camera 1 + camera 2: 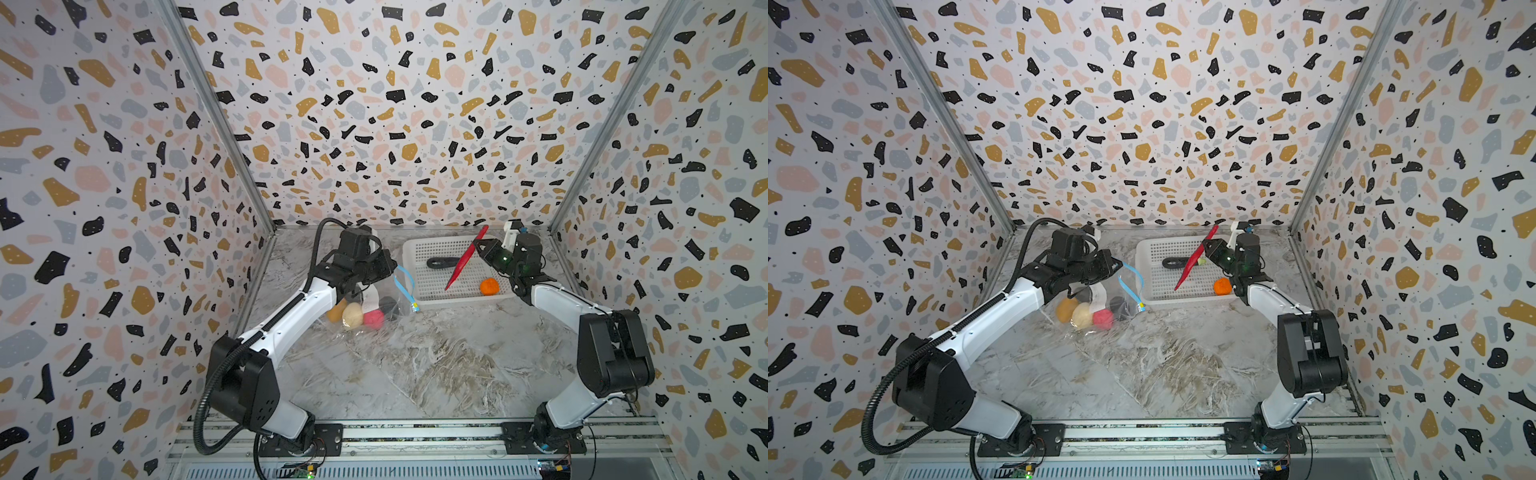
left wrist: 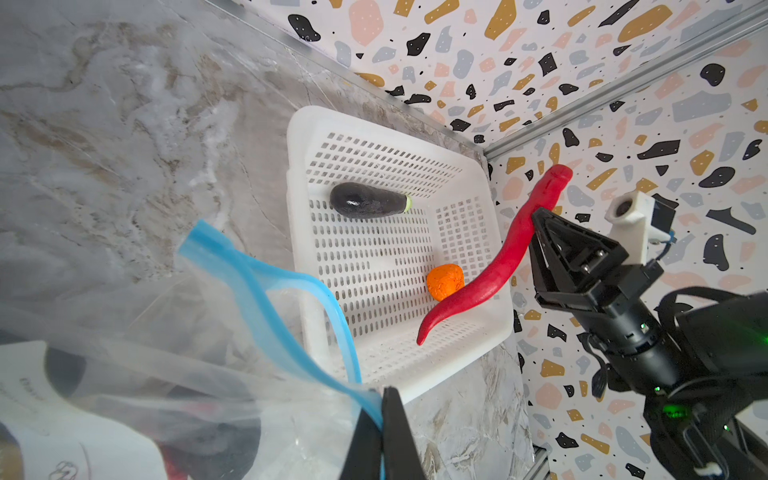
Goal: Place the food in the zip-top bag and seal the zipper
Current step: 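Carry the red chili pepper with the right gripper into the bag mouth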
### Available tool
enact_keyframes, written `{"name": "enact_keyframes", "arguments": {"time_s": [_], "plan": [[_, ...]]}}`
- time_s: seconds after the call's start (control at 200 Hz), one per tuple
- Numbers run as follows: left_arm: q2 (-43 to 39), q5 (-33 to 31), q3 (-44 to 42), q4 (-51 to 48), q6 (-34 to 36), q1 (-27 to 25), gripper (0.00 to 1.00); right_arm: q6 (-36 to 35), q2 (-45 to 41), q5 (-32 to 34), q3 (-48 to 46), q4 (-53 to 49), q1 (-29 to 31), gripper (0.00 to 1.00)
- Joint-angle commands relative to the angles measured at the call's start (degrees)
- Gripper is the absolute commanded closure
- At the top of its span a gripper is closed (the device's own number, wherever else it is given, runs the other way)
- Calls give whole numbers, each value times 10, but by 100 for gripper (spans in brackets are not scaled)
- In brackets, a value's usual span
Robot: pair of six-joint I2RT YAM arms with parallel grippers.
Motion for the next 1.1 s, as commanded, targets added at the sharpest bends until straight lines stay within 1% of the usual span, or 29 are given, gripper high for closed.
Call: {"name": "enact_keyframes", "arguments": {"time_s": [0.0, 0.075, 0.175, 0.415, 0.601, 0.706, 0.876, 1.096], "plan": [[-5, 8, 25, 1, 3, 4, 100, 35, -44, 42, -18, 121, 35, 80], [-7, 11, 27, -6, 5, 4, 100, 42, -55, 67, -23, 158, 61, 80], [-13, 7, 34, -9, 4, 5, 100, 38, -54, 106, -22, 202, 111, 80], [-19, 7, 53, -21, 5, 5, 100, 29, -31, 150, -7, 225, 183, 80], [-24, 10, 66, -25, 4, 4, 100, 34, 4, 167, 7, 242, 217, 80], [-28, 8, 66, -27, 5, 4, 100, 29, 26, 188, 16, 253, 247, 79], [-33, 7, 65, -23, 4, 4, 100, 31, 65, 201, 37, 260, 284, 78], [-37, 3, 65, -23, 5, 4, 100, 31, 91, 234, 28, 279, 327, 73]]}}
